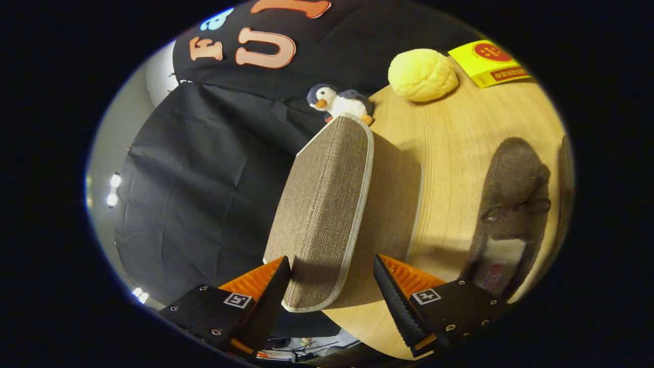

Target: Open the storage box then place both shoes into the box .Put the left shoe in first, then the right shoe, with the right side of both shoes facing outward in a uniform manner.

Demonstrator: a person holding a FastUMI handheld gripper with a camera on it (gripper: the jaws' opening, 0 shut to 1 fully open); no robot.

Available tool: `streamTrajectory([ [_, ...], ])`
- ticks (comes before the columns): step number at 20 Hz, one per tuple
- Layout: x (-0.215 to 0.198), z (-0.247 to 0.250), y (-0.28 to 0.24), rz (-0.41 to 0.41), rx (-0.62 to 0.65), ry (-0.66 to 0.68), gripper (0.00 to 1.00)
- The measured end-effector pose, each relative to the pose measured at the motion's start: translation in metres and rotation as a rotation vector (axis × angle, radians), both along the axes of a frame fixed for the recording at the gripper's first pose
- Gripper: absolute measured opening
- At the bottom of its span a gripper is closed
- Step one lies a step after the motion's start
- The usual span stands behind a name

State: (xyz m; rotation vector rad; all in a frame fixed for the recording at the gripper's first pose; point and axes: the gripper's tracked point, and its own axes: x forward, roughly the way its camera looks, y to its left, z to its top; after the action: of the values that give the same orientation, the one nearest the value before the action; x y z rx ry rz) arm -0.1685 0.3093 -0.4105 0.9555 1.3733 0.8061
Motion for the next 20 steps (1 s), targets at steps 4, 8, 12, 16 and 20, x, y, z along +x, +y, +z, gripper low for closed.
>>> streamTrajectory([
  [4, -0.002, -0.002, 0.009, -0.046, 0.101, 0.059, 0.97],
  [8, -0.005, 0.000, 0.016, -0.080, 0.153, 0.128, 0.92],
  [12, 0.002, 0.009, 0.013, -0.097, 0.170, 0.116, 0.80],
  [16, 0.002, 0.007, 0.012, -0.104, 0.169, 0.118, 0.65],
  [20, 0.001, 0.012, 0.016, -0.084, 0.173, 0.129, 0.60],
])
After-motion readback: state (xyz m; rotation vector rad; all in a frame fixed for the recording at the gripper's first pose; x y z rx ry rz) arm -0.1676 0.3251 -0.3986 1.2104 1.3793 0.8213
